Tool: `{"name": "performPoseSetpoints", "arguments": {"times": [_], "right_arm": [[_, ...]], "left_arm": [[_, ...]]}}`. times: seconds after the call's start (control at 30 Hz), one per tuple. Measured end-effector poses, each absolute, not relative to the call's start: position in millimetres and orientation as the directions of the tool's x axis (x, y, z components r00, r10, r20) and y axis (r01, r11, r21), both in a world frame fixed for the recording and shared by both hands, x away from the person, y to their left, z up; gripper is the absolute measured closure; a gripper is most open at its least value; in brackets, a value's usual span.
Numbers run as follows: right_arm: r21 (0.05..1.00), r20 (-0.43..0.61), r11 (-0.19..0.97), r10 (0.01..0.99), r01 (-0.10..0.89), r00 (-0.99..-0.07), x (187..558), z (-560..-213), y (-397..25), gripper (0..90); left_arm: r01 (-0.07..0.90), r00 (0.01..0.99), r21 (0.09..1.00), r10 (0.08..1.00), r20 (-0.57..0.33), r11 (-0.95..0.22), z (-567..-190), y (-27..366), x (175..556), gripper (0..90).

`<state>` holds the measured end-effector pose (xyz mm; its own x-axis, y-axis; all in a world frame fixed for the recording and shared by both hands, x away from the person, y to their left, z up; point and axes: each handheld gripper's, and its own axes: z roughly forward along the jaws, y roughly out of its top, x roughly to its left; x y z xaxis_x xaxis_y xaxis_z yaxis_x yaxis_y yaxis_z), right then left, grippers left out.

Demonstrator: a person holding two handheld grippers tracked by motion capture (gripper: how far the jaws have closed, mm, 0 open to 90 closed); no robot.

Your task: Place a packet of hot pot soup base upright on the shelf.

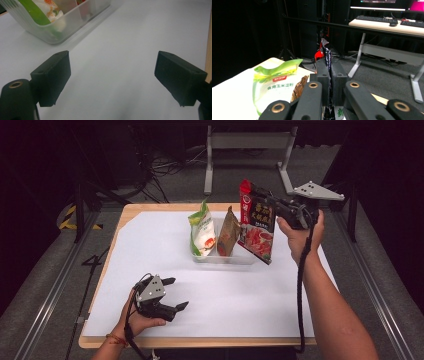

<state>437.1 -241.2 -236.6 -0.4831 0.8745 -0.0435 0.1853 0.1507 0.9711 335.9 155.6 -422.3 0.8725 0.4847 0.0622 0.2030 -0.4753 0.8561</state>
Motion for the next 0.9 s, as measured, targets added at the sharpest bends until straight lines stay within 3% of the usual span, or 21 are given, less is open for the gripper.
{"name": "performPoseSetpoints", "arguments": {"times": [0.9], "right_arm": [[0.978, 0.003, 0.089, 0.899, 0.189, -0.439, 489, -272, -218, 87.2]], "left_arm": [[0.198, 0.880, 0.861, 0.472, 0.054, -0.468, -422, 158, 338, 14.4]]}}
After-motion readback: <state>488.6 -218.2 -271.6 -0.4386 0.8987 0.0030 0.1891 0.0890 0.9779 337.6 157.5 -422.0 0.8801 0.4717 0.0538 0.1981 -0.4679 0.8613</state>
